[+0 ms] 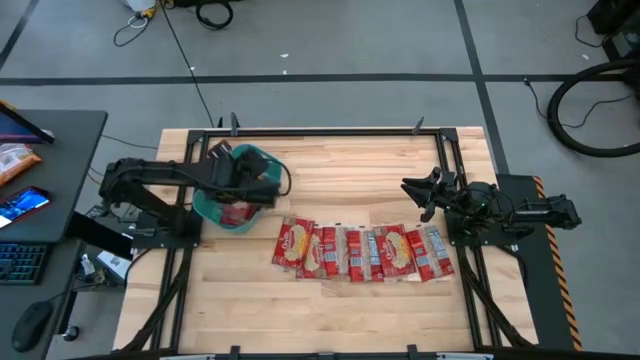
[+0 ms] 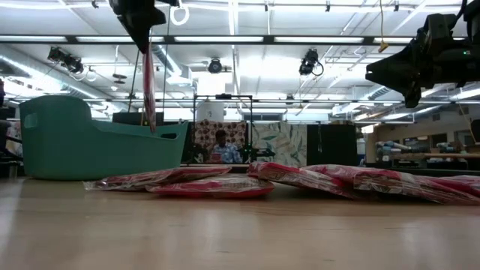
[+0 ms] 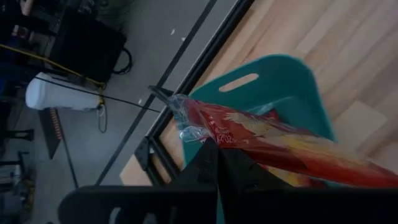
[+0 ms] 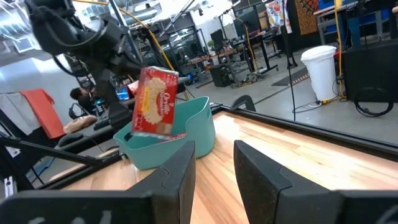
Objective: Sort popcorn bags into baskets
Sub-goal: Put the red popcorn bag into the green bin
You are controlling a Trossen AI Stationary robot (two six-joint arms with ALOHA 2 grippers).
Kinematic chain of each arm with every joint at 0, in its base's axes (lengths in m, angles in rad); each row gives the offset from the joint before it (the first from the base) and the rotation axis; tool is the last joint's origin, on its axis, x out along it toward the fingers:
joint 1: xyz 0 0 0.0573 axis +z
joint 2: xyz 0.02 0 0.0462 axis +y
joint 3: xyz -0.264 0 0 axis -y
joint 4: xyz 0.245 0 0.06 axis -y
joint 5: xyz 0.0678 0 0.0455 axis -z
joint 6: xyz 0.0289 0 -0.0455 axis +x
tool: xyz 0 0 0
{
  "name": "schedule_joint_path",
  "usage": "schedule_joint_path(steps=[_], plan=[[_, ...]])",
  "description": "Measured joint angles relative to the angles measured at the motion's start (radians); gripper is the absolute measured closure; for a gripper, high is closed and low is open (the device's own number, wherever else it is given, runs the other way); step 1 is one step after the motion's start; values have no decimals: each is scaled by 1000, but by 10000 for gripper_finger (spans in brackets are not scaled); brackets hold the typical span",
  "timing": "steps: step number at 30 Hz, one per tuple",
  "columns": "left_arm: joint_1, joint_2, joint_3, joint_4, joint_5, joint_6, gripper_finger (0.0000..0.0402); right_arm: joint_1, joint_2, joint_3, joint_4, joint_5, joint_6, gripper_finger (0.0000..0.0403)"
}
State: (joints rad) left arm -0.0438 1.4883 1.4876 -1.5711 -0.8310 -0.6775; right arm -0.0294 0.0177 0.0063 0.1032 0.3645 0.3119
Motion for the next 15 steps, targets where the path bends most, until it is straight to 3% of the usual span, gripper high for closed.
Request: schedule_joint_path(steps=[15], plan=[[182, 3, 0, 0, 0, 88, 401, 0, 0, 0, 0, 0, 0, 288]])
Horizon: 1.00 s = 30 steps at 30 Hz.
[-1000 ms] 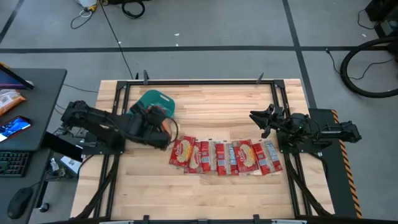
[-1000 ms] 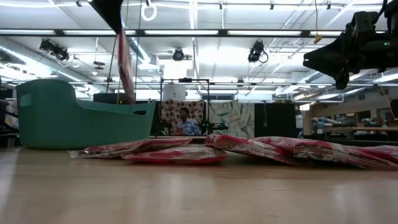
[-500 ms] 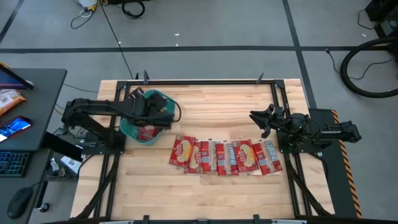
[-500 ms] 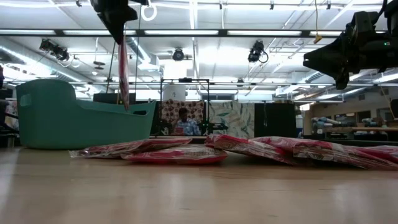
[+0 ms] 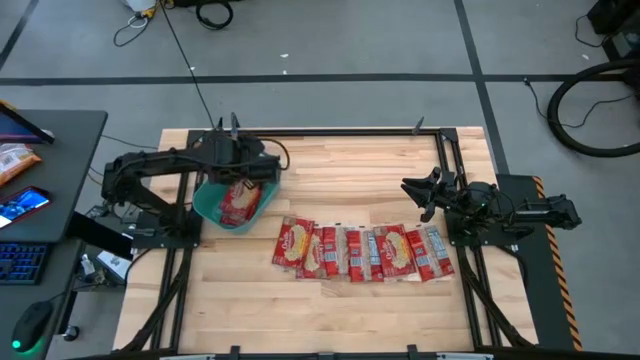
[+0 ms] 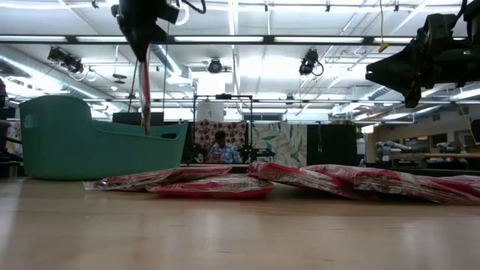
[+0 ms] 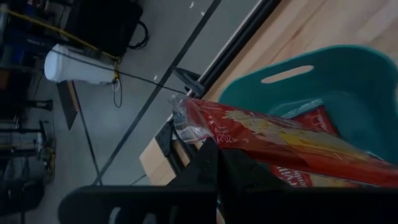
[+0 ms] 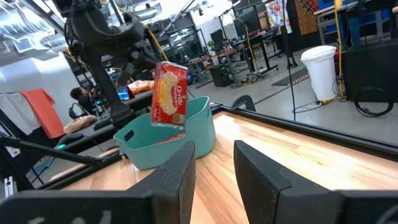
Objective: Sort popcorn bags into baskets
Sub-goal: Put the red popcorn bag into the green bin
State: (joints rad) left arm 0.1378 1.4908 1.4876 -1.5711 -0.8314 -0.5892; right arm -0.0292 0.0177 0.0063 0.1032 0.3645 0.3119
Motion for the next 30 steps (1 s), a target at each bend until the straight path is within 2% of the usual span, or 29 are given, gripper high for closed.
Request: schedule_joint_path(steps=[15, 30], plan=[[85, 1, 0, 0, 75, -4, 402, 0, 0, 0, 0, 0, 0, 288], [85, 1, 0, 0, 321, -55, 399, 0, 0, 0, 0, 0, 0, 288]])
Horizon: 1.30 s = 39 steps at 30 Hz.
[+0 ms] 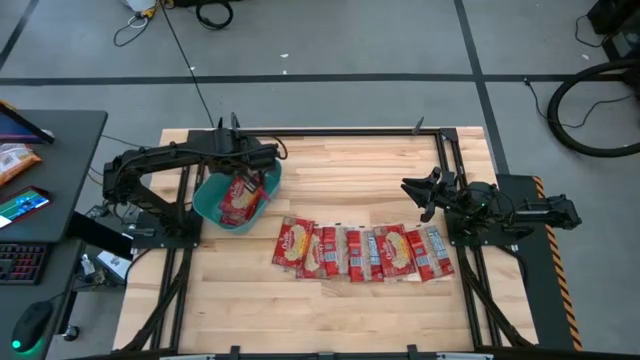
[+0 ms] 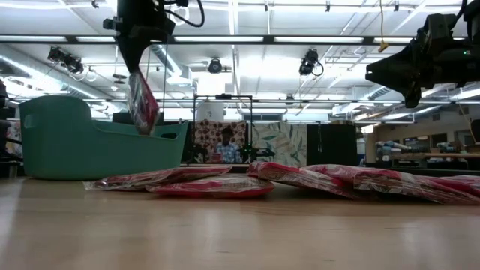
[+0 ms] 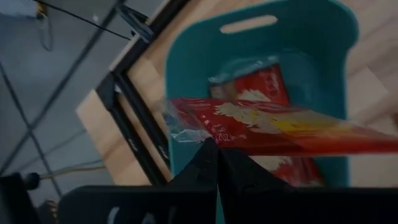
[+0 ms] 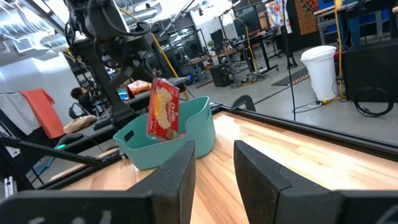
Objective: Sort popcorn bags into baskets
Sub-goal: Put the red popcorn bag into the green bin
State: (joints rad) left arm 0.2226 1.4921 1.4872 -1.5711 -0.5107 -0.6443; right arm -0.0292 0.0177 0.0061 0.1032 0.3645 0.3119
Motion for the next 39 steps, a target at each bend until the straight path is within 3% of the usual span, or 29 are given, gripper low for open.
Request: schedule_joint_path(steps=[13, 23, 27, 39], plan=[[0, 0, 0, 1, 253, -73, 398, 0, 0, 0, 0, 0, 0, 288], [0, 1, 0, 1, 264, -78, 398, 0, 0, 0, 0, 0, 0, 288], [16, 1, 0, 1, 313, -79, 398, 0, 0, 0, 0, 0, 0, 288], [209, 0, 0, 0, 334, -145, 397, 0, 0, 0, 0, 0, 0, 288]])
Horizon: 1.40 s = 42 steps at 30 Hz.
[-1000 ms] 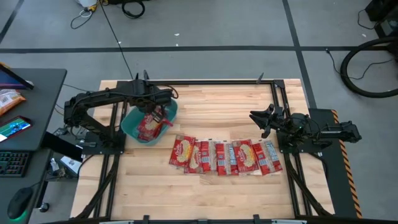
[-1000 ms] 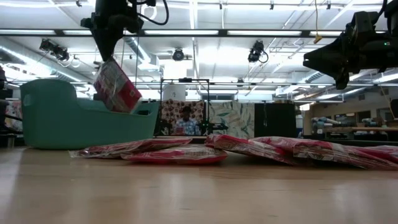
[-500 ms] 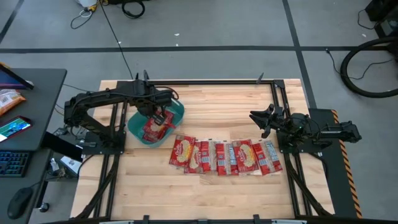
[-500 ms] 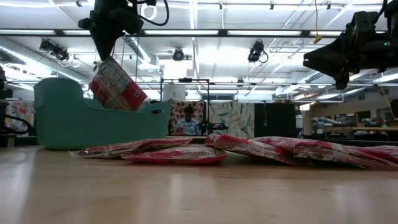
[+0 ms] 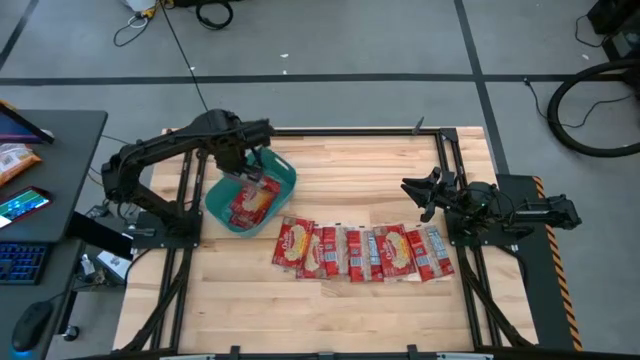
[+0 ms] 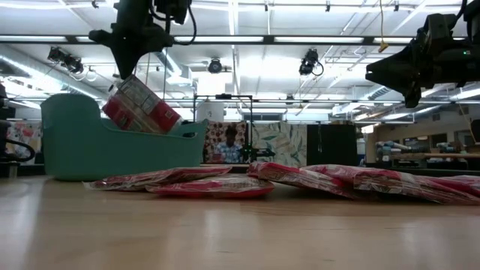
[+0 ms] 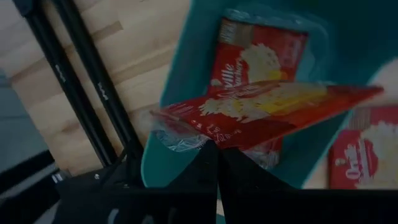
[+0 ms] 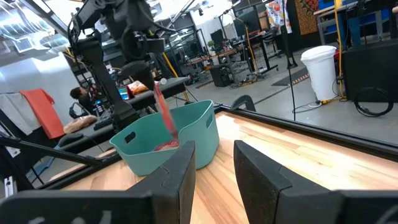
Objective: Sort popcorn bags into baskets
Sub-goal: Put the red popcorn bag into the green bin
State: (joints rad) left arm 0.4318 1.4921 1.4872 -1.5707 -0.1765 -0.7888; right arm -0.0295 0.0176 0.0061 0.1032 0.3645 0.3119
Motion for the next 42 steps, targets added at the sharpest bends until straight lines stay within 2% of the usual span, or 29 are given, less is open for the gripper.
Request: schedule_joint_path(steps=[7, 10, 22, 27, 32, 38, 42], plan=[[35, 0, 0, 3, 3, -93, 397, 0, 0, 0, 0, 0, 0, 288], [15, 0, 0, 24, 5, -128, 397, 0, 0, 0, 0, 0, 0, 288], [-92, 2, -4, 51, 128, -244, 397, 0, 0, 0, 0, 0, 0, 288], [-132, 2, -79, 122, 221, -269, 397, 0, 0, 0, 0, 0, 0, 288], [-146, 2, -164, 154, 227, -266, 397, 0, 0, 0, 0, 0, 0, 288], [-147, 2, -235, 156, 299, -244, 397, 0, 0, 0, 0, 0, 0, 288], [-158, 2, -277, 159, 312, -247, 397, 0, 0, 0, 0, 0, 0, 288]])
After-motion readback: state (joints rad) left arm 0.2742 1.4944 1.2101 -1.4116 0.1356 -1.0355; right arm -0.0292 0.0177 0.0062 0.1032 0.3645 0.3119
